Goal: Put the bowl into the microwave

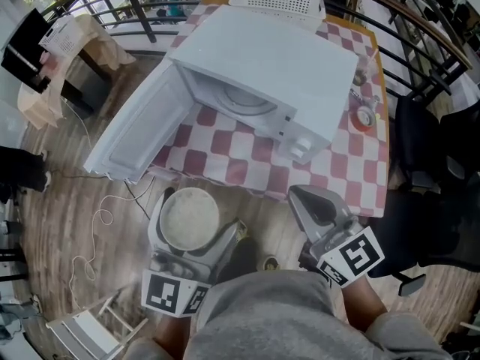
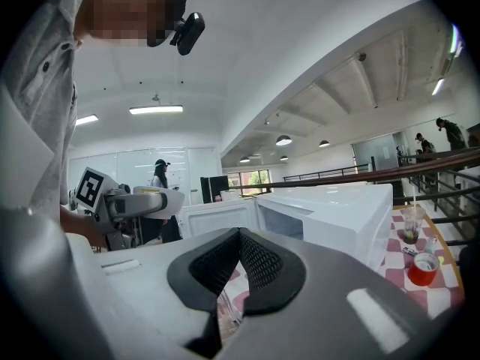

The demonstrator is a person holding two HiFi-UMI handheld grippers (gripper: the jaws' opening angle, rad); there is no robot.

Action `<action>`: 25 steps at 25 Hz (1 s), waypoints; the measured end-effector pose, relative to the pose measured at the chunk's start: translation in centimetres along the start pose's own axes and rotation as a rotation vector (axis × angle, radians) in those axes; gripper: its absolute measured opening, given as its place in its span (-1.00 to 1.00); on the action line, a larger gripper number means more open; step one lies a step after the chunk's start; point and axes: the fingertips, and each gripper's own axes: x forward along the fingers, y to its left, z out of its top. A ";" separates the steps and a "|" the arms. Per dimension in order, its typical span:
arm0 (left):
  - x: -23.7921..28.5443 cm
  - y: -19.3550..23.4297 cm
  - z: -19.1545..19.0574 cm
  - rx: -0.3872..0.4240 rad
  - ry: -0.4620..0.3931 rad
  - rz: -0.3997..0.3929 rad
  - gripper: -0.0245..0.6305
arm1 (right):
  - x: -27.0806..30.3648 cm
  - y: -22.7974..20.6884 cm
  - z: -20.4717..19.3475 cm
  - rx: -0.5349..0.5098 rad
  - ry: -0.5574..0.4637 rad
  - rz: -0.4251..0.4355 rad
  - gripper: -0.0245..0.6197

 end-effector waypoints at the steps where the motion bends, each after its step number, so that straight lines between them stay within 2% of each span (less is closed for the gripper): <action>1: 0.3 0.4 0.1 0.002 0.001 -0.002 0.69 | 0.5 -0.1 0.2 0.001 0.000 -0.003 -0.92; 12: 3.3 3.9 0.8 0.021 -0.008 -0.063 0.69 | 4.5 -1.2 2.3 -0.018 -0.021 -0.054 -0.92; 25: 4.7 6.3 0.6 0.007 -0.009 -0.122 0.69 | 6.9 -0.9 2.4 -0.024 -0.016 -0.101 -0.92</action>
